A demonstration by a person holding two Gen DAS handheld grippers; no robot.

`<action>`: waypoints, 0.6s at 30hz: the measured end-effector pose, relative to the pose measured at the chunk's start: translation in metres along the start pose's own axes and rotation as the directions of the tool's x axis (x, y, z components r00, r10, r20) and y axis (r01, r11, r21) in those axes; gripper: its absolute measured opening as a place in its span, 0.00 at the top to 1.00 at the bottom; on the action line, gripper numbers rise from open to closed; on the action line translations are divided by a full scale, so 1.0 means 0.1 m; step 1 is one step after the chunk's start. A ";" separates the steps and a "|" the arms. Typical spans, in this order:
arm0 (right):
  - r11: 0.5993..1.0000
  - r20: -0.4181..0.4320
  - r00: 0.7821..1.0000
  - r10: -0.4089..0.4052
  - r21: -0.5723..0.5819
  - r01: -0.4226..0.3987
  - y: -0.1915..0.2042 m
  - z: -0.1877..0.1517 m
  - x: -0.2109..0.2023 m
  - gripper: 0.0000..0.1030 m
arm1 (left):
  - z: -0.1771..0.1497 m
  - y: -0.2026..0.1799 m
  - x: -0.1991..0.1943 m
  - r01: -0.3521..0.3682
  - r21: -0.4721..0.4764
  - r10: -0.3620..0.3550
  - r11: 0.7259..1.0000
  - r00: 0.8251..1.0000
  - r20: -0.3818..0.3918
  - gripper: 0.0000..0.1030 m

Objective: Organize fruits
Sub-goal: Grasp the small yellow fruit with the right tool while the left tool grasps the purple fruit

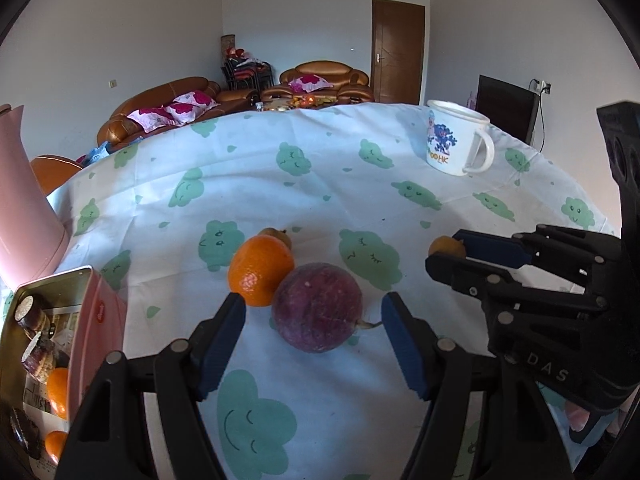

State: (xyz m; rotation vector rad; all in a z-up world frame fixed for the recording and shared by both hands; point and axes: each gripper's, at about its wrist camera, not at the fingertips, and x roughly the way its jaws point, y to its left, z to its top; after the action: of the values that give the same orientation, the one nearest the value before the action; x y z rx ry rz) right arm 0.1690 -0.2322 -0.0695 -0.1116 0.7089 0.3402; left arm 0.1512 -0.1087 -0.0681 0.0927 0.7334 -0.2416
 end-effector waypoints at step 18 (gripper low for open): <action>1.000 0.053 0.999 0.008 -0.026 -0.006 0.04 -0.03 -0.10 0.71 | 0.00 0.02 -0.06 0.026 -0.015 -0.026 1.000 0.999 0.036 0.48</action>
State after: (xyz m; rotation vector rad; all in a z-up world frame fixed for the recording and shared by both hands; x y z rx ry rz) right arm 0.1589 -0.2322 -0.0648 -0.1240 0.6527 0.3577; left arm 0.1469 -0.1055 -0.0640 0.0636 0.7011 -0.2614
